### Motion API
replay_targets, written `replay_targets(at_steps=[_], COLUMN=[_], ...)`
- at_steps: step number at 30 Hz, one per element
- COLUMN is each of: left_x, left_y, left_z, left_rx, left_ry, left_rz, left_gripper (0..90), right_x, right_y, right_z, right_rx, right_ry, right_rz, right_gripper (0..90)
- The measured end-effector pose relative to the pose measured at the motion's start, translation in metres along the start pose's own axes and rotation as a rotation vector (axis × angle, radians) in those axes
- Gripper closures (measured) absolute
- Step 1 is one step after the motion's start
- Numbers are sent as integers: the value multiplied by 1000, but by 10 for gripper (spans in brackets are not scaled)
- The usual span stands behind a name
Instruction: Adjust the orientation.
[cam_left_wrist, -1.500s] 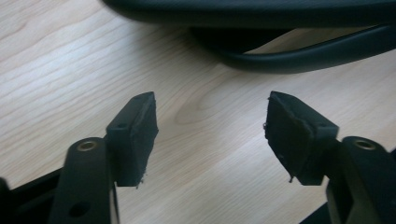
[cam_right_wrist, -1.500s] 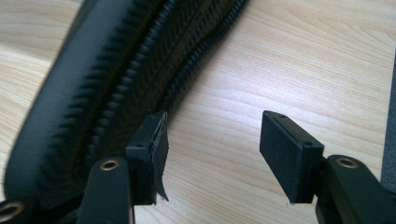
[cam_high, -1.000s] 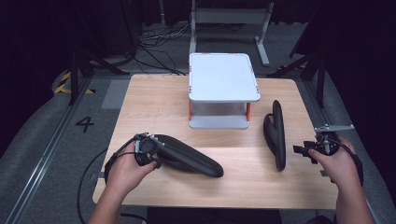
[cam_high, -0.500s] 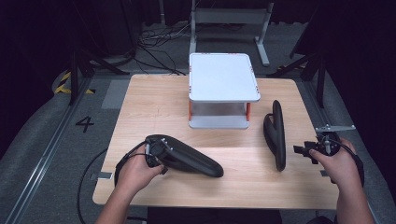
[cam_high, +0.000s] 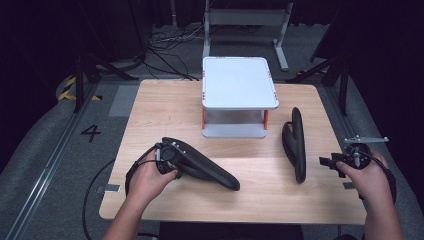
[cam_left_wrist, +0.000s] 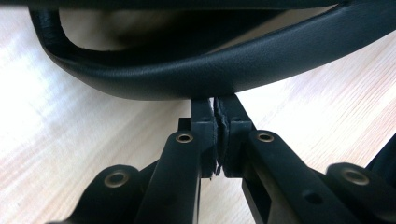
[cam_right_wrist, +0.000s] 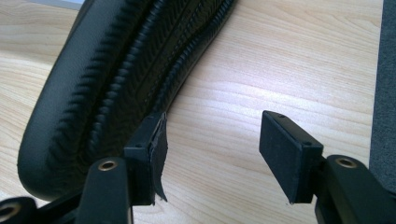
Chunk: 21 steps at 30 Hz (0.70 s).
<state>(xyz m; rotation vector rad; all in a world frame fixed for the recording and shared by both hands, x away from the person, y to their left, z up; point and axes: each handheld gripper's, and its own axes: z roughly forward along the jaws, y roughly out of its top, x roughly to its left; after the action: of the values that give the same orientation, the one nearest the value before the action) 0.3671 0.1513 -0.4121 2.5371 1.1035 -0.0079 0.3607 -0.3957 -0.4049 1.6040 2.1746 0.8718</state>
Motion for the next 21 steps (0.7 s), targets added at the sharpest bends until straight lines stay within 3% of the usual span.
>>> replay_targets(at_steps=[16,21], left_x=[-1,-2], left_y=[24,34], left_z=[-7,-3], left_rx=[-177,-203], left_ry=[14,14], left_rz=[22,35], left_gripper=[848,825], right_x=[-7,-10], right_y=[-14,-21], right_z=[-8,-12], right_rx=[5,5], right_ry=[-27,-39], right_rz=[37,51], right_gripper=[425,423])
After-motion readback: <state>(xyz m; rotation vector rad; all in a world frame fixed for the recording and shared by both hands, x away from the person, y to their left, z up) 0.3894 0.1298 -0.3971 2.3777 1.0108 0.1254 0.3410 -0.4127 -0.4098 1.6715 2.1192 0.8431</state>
